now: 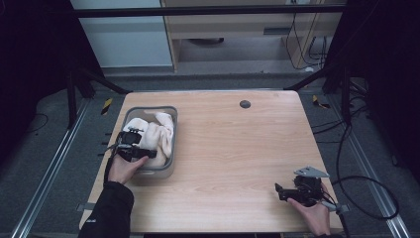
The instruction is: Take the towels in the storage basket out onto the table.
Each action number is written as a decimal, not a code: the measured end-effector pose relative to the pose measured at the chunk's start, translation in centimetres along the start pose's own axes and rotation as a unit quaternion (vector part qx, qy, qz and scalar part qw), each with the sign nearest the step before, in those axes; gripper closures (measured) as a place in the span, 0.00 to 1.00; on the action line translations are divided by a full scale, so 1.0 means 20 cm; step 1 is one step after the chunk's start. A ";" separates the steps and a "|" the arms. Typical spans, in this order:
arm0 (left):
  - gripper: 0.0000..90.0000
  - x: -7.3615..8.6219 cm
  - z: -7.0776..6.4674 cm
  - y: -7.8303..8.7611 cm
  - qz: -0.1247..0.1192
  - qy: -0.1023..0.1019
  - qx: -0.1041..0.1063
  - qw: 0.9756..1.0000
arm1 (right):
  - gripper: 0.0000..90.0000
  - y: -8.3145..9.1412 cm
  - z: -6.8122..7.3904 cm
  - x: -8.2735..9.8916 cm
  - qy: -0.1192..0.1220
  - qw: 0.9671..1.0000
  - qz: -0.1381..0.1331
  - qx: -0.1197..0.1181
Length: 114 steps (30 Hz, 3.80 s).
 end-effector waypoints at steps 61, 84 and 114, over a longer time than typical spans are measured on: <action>0.63 -0.40 -0.07 0.58 -0.141 -0.020 0.015 0.990 | 0.05 -0.01 0.00 0.01 0.005 1.000 0.008 0.001; 0.63 -0.51 -0.22 0.82 -0.145 -0.064 0.056 0.986 | 0.06 0.00 0.00 0.01 0.009 1.000 0.004 0.001; 0.63 -0.59 -0.71 0.79 -0.134 -0.146 0.121 0.973 | 0.07 0.01 -0.01 0.00 0.010 1.000 -0.004 0.002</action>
Point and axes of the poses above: each handheld gripper's, and its own axes: y roughly backward along the jaws, x roughly out of its underside, z roughly to its left, the point moved 9 cm from there along -y, roughly forward along the jaws, and after that the axes turned 8 degrees about -z, right-handed, at the moved point
